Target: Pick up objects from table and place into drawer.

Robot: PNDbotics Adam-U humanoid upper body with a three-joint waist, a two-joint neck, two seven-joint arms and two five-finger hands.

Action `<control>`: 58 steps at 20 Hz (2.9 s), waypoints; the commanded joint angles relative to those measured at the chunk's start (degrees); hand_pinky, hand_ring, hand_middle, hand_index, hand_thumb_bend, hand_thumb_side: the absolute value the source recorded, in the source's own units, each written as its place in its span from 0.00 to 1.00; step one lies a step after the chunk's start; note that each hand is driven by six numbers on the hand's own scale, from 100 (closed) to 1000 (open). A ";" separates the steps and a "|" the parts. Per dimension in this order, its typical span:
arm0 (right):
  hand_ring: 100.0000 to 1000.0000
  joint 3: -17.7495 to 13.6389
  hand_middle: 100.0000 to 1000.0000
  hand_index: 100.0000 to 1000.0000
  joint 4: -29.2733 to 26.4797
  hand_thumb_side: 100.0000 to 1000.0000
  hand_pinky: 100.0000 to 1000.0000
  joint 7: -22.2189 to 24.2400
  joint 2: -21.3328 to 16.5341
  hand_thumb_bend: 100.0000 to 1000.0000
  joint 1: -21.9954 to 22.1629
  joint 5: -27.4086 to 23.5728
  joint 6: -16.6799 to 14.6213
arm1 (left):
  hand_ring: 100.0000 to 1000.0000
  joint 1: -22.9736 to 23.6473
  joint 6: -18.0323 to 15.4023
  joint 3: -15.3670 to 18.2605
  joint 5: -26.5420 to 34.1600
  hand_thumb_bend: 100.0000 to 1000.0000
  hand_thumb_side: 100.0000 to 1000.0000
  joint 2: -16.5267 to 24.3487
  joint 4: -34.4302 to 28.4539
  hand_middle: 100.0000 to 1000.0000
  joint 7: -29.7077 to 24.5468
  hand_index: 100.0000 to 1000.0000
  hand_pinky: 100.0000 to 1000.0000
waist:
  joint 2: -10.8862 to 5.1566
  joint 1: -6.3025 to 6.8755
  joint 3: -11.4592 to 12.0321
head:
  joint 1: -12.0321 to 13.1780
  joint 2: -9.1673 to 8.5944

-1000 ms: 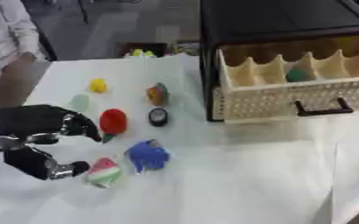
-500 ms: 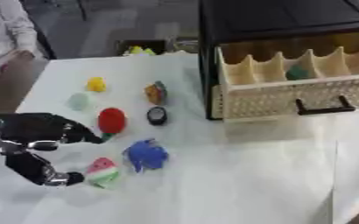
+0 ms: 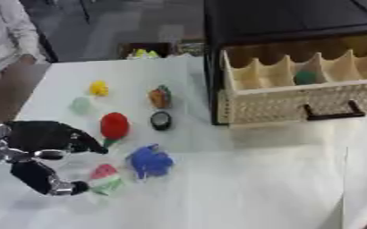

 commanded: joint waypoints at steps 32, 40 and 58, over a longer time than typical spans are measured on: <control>0.49 -1.78 0.51 0.80 -0.84 0.64 0.25 -0.55 0.16 0.18 -0.74 -1.14 0.47 | 0.79 -1.98 -1.92 -0.95 -10.88 0.34 1.00 -2.65 7.35 0.75 1.96 1.00 0.63 | 0.74 0.17 -1.21 | 0.90 -1.71; 0.49 -1.99 0.51 0.79 -0.84 0.64 0.25 -0.46 0.26 0.18 -0.64 -1.22 0.49 | 0.76 -2.09 -1.79 -0.44 -14.30 0.35 1.00 -3.41 9.56 0.73 4.18 1.00 0.60 | 1.20 0.23 -1.50 | 0.98 -1.97; 0.49 -2.46 0.50 0.79 -0.84 0.63 0.25 -0.67 0.76 0.15 -0.53 -1.86 0.90 | 0.64 -2.26 -3.00 -0.66 -16.11 0.27 1.00 -3.96 10.67 0.60 5.39 0.92 0.51 | 1.37 0.39 -1.56 | 1.28 -2.16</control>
